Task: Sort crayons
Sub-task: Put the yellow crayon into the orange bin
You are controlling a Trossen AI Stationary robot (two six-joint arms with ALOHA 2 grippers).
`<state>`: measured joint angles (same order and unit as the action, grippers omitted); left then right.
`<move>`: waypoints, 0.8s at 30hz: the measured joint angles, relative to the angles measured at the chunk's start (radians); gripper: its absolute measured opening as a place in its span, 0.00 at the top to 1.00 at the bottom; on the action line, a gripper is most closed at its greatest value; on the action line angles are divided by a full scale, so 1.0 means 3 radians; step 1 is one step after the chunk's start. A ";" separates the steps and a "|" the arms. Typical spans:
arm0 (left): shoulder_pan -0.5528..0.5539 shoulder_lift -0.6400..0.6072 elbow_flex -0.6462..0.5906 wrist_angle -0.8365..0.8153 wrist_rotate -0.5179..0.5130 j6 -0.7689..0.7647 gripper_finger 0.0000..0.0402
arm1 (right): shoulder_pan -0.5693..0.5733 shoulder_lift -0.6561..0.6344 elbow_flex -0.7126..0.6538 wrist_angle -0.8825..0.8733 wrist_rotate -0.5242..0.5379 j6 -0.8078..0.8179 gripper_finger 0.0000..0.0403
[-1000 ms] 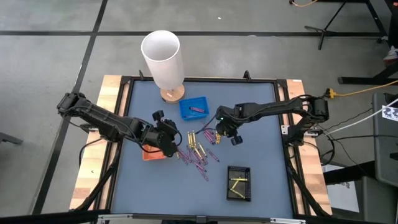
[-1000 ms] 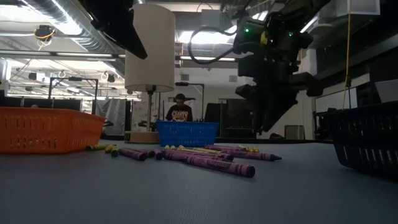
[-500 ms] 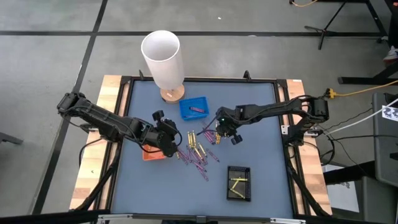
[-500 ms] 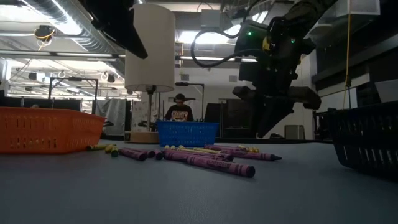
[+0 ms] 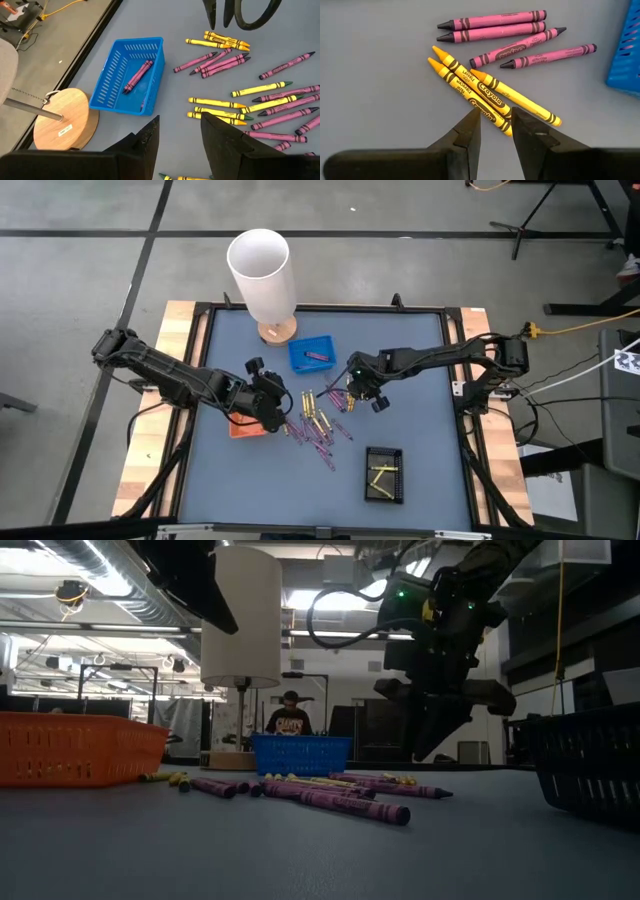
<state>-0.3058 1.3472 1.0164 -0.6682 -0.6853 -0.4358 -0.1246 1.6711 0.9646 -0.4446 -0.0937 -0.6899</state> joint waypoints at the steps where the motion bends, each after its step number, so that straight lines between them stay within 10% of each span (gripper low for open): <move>1: 0.0000 0.0000 0.0000 0.0000 0.0000 0.0000 0.68 | 0.0000 0.0000 0.0000 0.0000 0.0000 0.0000 0.74; 24: 0.0000 0.0001 0.0000 0.0050 -0.0001 0.0000 0.68 | 0.0003 0.0320 0.0017 0.0111 0.0183 -0.0163 0.74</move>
<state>-0.3058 1.3476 1.0164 -0.6533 -0.6857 -0.4360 -0.1236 1.7672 0.9695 -0.4114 -0.0387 -0.7387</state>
